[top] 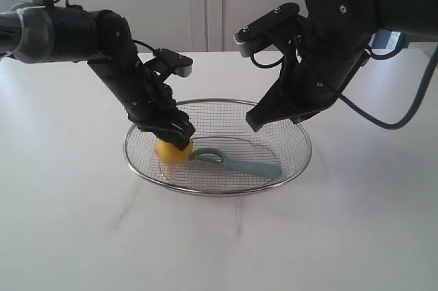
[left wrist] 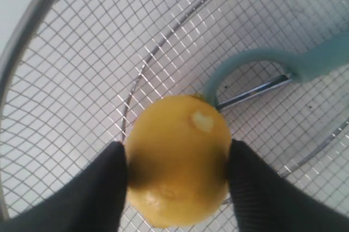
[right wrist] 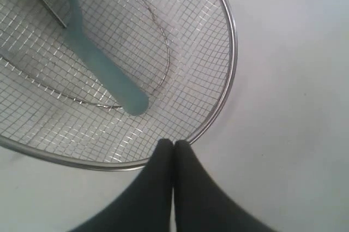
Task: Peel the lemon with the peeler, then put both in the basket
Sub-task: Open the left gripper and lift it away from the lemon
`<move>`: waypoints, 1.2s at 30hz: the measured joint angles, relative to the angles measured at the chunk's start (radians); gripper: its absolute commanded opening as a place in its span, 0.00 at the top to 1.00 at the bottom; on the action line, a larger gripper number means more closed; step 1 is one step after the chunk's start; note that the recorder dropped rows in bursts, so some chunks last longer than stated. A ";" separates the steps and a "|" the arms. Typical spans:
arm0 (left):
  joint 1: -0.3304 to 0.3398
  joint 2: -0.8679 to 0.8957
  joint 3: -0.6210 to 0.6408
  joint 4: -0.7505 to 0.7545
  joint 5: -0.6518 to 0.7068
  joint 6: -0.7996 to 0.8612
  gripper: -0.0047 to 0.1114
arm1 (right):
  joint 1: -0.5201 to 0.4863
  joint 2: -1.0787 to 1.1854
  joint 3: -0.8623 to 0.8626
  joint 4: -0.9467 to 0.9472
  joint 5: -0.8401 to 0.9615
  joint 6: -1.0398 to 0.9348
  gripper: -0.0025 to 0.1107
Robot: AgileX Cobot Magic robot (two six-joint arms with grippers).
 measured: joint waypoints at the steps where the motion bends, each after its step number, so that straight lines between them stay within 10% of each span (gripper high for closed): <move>1: 0.000 -0.009 -0.005 0.000 0.012 0.000 0.78 | 0.000 0.000 0.000 0.000 0.000 0.000 0.98; 2: 0.000 -0.016 -0.011 0.000 0.023 0.000 0.96 | 0.000 0.000 0.000 0.000 0.000 0.000 0.98; 36: 0.000 -0.129 -0.031 0.018 0.019 0.000 0.95 | 0.000 0.000 0.000 0.002 -0.002 0.000 0.98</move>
